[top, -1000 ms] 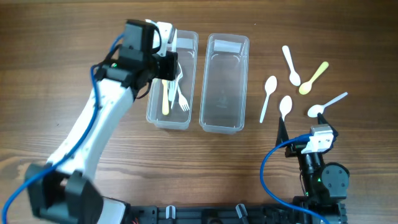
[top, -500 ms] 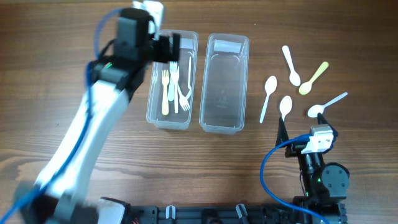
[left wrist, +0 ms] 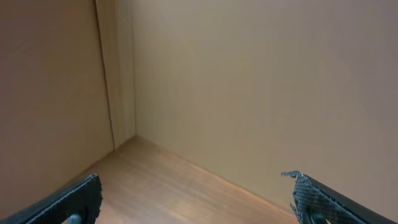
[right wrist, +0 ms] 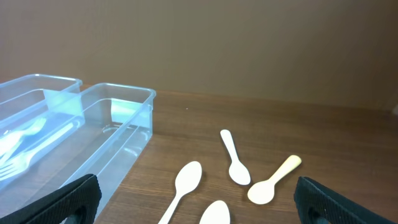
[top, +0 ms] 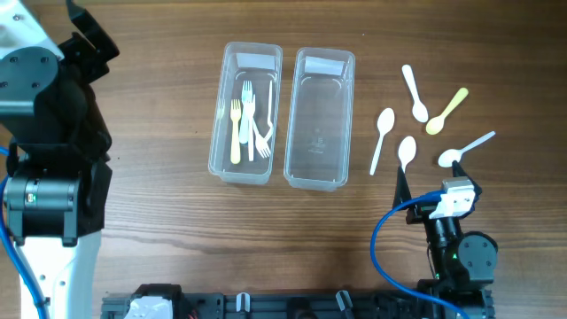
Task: Pack container
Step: 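Withdraw the left arm away from the container, then reach the right gripper to a white spoon and grasp it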
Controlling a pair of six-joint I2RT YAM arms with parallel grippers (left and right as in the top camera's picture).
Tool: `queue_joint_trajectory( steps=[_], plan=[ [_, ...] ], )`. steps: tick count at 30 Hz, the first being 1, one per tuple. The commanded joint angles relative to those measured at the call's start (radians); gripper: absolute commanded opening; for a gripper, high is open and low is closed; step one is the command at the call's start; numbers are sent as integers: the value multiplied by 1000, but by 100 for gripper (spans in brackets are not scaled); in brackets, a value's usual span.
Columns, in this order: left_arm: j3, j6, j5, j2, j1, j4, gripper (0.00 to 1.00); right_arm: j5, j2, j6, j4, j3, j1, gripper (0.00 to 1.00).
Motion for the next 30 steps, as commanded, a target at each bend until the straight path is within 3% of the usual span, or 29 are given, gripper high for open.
queue_joint_trajectory(
  steps=[1, 10, 26, 27, 30],
  plan=[
    [4, -17, -17, -2, 6, -72, 100, -12, -5, -6, 3, -4, -3, 100],
    [4, -17, -17, 2, 6, -323, 100, -12, -5, -6, 3, -4, -3, 100],
    [4, -17, -17, 2, 6, -339, 100, -32, -5, -2, 5, -4, -3, 100],
    [4, -17, -17, 2, 6, -339, 100, -73, -5, 22, 5, -4, -3, 100],
    [4, -17, -17, 2, 6, -339, 100, -122, -3, 377, 10, -4, -3, 100]
  ],
)
